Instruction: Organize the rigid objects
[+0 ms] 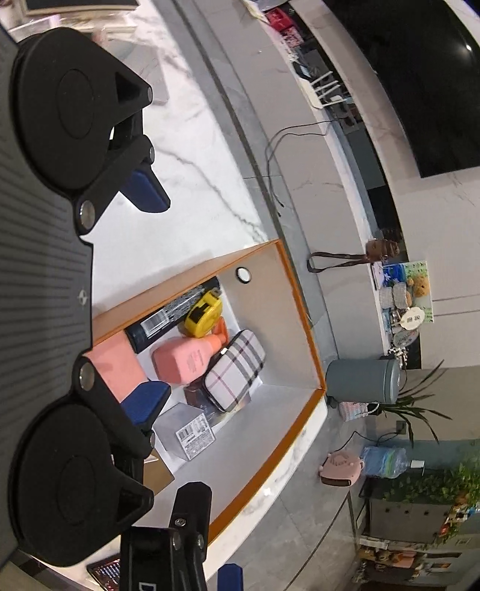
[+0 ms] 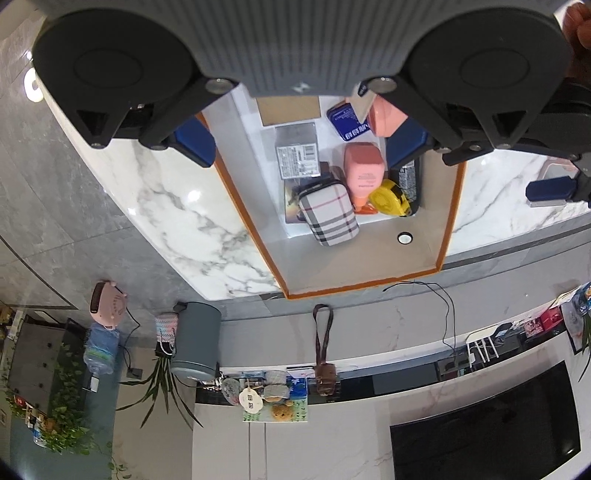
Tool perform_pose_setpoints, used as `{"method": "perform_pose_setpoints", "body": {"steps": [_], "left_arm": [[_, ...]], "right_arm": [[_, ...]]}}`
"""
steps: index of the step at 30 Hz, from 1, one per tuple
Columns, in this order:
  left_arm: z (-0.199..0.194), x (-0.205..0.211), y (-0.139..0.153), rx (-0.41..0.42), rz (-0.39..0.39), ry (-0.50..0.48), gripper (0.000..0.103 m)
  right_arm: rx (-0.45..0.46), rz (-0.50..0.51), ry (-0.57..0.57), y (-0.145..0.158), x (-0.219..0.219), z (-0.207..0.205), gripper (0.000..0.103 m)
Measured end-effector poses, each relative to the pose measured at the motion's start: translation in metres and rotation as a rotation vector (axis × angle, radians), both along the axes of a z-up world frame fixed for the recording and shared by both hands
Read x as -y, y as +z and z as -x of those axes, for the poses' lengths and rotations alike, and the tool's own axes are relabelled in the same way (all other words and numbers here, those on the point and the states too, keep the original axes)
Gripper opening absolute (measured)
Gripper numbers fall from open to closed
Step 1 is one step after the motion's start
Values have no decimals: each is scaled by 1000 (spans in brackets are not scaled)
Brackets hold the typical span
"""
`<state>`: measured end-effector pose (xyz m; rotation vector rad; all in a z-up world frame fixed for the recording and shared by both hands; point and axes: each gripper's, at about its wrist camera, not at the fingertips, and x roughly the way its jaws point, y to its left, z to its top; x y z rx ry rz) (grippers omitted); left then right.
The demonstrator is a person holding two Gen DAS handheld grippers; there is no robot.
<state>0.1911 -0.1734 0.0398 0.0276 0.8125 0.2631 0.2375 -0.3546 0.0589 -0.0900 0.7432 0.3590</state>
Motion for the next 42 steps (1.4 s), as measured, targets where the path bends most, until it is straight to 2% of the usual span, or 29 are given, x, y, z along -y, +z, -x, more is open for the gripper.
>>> {"method": "perform_pose_setpoints", "body": {"steps": [9,15,42], "left_arm": [[1,-7,-14,-27,68,32,103],[-2,0,-23,-45,93,-29,103],[-1,10,-20,-31,103,-37,103]], "right_arm": [[7,46,5,-8,-6,0,98],[-7,33,35,-9,-13,2,99],[-7,46,36,-10,-19,5,99]]}}
